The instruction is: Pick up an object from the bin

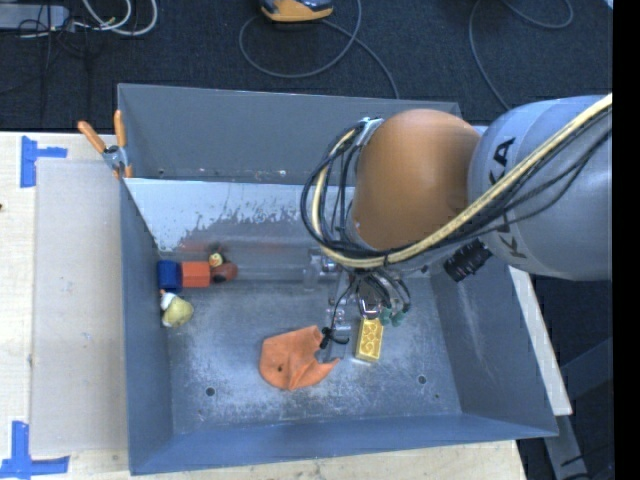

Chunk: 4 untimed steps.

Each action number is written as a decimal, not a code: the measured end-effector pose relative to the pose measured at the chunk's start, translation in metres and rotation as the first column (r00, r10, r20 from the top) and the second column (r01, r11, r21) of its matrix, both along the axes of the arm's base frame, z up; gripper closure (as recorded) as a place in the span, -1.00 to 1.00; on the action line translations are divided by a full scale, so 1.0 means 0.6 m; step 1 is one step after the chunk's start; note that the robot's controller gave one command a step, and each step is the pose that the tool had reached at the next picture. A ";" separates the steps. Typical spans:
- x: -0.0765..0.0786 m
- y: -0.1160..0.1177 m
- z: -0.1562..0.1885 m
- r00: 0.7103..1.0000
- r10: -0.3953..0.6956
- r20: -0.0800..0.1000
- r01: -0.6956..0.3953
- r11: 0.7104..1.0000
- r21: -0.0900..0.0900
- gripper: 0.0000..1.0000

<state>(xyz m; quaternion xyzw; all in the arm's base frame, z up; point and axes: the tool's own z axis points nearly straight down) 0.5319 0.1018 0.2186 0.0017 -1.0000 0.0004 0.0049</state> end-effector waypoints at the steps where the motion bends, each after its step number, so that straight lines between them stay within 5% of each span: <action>1: 0.003 -0.001 0.008 1.000 -0.003 0.008 0.003 1.000 0.001 -1.00; 4: -0.030 -0.029 -0.196 0.964 0.265 0.008 -0.265 0.964 0.001 -1.00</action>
Offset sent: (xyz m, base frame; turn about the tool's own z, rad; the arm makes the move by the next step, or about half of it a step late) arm -0.0276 -0.0544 -0.1007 -0.1566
